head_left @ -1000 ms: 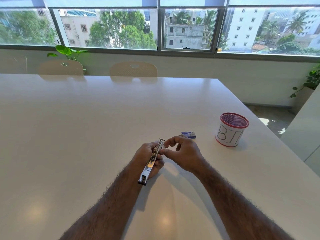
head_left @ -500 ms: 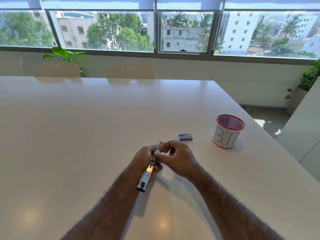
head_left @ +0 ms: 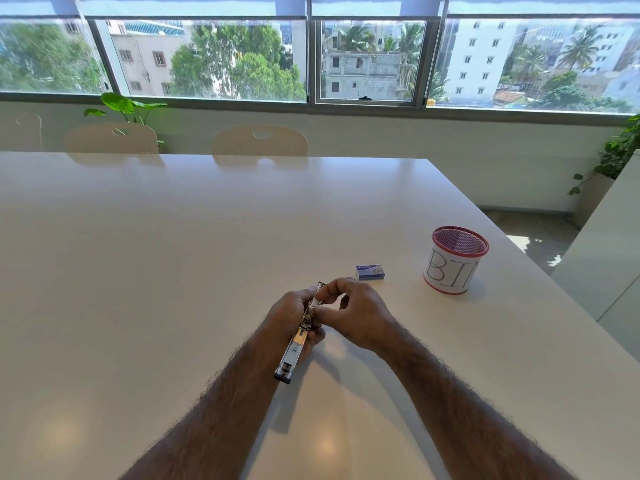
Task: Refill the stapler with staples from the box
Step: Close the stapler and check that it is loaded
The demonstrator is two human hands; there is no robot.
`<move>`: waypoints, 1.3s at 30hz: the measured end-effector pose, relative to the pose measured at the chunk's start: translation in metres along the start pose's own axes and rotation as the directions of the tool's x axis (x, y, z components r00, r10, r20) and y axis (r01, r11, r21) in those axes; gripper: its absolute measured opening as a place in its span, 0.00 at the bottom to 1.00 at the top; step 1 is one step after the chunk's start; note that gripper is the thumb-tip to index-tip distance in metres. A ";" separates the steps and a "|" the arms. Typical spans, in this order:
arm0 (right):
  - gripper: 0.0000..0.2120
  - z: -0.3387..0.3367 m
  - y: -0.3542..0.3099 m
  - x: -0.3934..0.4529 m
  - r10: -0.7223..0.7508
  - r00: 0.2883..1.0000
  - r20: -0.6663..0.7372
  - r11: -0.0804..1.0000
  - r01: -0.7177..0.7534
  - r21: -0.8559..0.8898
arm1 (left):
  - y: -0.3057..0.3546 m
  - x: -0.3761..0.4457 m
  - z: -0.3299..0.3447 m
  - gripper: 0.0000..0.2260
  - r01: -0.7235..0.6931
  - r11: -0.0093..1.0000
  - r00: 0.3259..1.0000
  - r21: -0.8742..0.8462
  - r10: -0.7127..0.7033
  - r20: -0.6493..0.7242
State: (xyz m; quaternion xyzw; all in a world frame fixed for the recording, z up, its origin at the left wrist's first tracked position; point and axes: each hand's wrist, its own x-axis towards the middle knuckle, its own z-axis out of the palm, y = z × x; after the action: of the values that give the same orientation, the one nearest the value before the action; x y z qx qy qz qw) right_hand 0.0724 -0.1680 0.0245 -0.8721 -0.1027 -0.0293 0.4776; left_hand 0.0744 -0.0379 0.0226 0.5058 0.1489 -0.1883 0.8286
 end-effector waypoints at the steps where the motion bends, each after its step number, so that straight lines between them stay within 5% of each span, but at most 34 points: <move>1: 0.08 -0.001 -0.001 0.000 0.002 1.000 0.005 1.000 -0.002 -0.007 | 0.000 0.000 -0.001 0.11 0.006 1.000 1.000 0.005 -0.006 0.003; 12: 0.04 0.000 -0.006 -0.009 -0.316 0.945 0.087 0.916 0.328 -0.230 | 0.005 0.000 -0.007 0.11 0.076 0.997 0.996 -0.007 -0.075 0.056; 16: 0.11 -0.008 -0.001 -0.011 -0.437 0.897 0.067 0.779 0.415 -0.470 | 0.006 -0.001 -0.008 0.09 0.102 0.994 0.992 -0.048 -0.098 0.076; 21: 0.22 -0.018 0.005 -0.009 -0.412 0.909 0.061 0.657 0.343 -0.672 | 0.004 0.002 -0.008 0.16 0.122 0.992 0.991 -0.038 -0.120 0.054; 24: 0.24 -0.013 0.003 -0.010 -0.402 0.916 0.018 0.678 0.311 -0.666 | 0.003 0.003 -0.008 0.16 0.113 0.992 0.993 -0.056 -0.111 0.046; 28: 0.12 -0.003 -0.006 -0.017 -0.533 0.835 -0.138 0.756 0.396 -0.521 | 0.004 0.002 -0.007 0.12 0.060 0.994 0.998 -0.093 -0.061 0.002; 34: 0.10 0.014 -0.019 -0.028 -0.540 0.835 -0.102 0.809 0.483 -0.335 | 0.004 -0.002 -0.004 0.12 -0.068 0.995 0.994 0.074 0.074 -0.085; 39: 0.12 0.014 -0.015 -0.025 -0.483 0.867 -0.121 0.767 0.353 -0.535 | 0.004 -0.006 0.003 0.10 -0.013 0.997 0.999 -0.074 0.010 -0.032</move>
State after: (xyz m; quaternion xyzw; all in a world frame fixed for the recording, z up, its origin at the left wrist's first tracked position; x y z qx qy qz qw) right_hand 0.0447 -0.1524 0.0257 -0.9081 -0.2234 -0.2715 0.2274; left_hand 0.0708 -0.0377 0.0293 0.4785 0.1661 -0.1698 0.8453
